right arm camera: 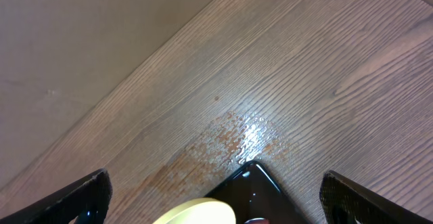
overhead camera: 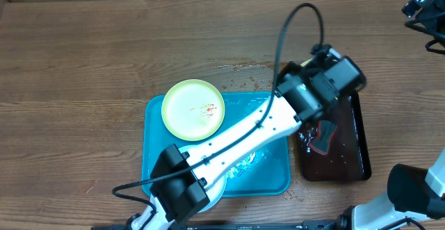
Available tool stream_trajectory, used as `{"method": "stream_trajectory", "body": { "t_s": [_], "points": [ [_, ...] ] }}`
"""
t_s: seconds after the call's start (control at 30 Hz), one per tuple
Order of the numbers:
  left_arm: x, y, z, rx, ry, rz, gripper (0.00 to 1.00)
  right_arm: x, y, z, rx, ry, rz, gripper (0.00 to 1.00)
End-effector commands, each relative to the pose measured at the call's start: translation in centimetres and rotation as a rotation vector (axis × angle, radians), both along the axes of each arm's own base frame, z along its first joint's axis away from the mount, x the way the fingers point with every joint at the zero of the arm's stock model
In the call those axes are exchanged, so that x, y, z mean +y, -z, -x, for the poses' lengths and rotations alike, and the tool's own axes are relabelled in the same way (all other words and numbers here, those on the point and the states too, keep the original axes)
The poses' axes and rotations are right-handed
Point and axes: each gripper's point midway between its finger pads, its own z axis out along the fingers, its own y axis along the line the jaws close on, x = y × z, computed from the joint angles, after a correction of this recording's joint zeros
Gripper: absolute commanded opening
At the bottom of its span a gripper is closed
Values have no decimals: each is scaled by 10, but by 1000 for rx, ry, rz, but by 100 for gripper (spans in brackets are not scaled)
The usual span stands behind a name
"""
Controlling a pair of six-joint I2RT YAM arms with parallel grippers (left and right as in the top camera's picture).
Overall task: Clean dirty plates on tray and stack at the side
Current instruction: 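Lift the cleaned plate with the left gripper and carry it right toward the dark tray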
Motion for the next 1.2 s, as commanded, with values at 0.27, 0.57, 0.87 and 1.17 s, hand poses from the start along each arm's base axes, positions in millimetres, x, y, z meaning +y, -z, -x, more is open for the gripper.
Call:
{"method": "stream_trajectory", "body": {
  "t_s": [0.27, 0.57, 0.87, 1.17],
  "points": [
    [-19, -50, 10, -297, 37, -191, 4, 0, -15, 6, -45, 5, 5, 100],
    [-22, -25, 5, -330, 2, -300, 4, 1, -13, 8, -38, 5, 3, 100],
    [-34, -21, 16, -341, 26, -297, 4, 1, -12, 10, -27, 5, 0, 100],
    [-34, -21, 16, -342, 26, -299, 4, 2, -11, 10, -23, 3, -4, 100]
  ]
}}
